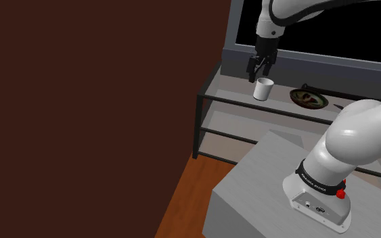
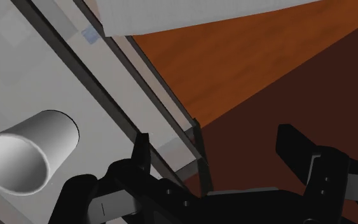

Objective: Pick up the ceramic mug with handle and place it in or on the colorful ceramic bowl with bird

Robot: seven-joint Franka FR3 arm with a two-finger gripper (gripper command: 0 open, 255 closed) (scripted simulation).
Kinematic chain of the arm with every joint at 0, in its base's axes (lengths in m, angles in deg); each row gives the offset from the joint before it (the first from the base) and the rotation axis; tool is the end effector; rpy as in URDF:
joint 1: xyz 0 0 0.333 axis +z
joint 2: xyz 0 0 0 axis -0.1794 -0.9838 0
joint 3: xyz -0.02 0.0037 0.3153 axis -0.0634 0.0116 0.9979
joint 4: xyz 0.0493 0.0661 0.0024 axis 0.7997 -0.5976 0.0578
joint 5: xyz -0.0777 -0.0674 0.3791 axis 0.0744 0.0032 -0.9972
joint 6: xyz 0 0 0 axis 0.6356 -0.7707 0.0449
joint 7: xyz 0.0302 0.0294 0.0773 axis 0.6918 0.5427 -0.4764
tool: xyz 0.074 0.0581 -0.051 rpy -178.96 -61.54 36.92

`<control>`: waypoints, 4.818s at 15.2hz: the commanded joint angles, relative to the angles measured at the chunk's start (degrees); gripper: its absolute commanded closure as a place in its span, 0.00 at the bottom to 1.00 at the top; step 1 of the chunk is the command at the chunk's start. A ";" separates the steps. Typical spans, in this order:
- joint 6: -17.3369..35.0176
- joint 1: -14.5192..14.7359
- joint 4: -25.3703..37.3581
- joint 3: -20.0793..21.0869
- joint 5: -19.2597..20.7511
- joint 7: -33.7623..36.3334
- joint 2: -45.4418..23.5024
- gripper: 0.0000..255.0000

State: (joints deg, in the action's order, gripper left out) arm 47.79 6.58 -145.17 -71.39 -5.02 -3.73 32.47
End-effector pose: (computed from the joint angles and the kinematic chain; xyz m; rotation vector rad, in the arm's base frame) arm 0.3463 -0.0859 0.4847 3.0729 -0.1929 -0.0678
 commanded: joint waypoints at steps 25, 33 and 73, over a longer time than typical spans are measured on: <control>27.87 -5.12 7.32 -19.24 -0.77 -23.82 -31.75 0.00; 27.86 -5.12 7.32 -19.23 -0.76 -23.82 -31.74 1.00; 7.94 -9.69 14.56 -22.21 5.49 -29.96 -17.10 1.00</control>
State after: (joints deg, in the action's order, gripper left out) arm 55.73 -2.53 -130.43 -92.82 0.04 -32.47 14.98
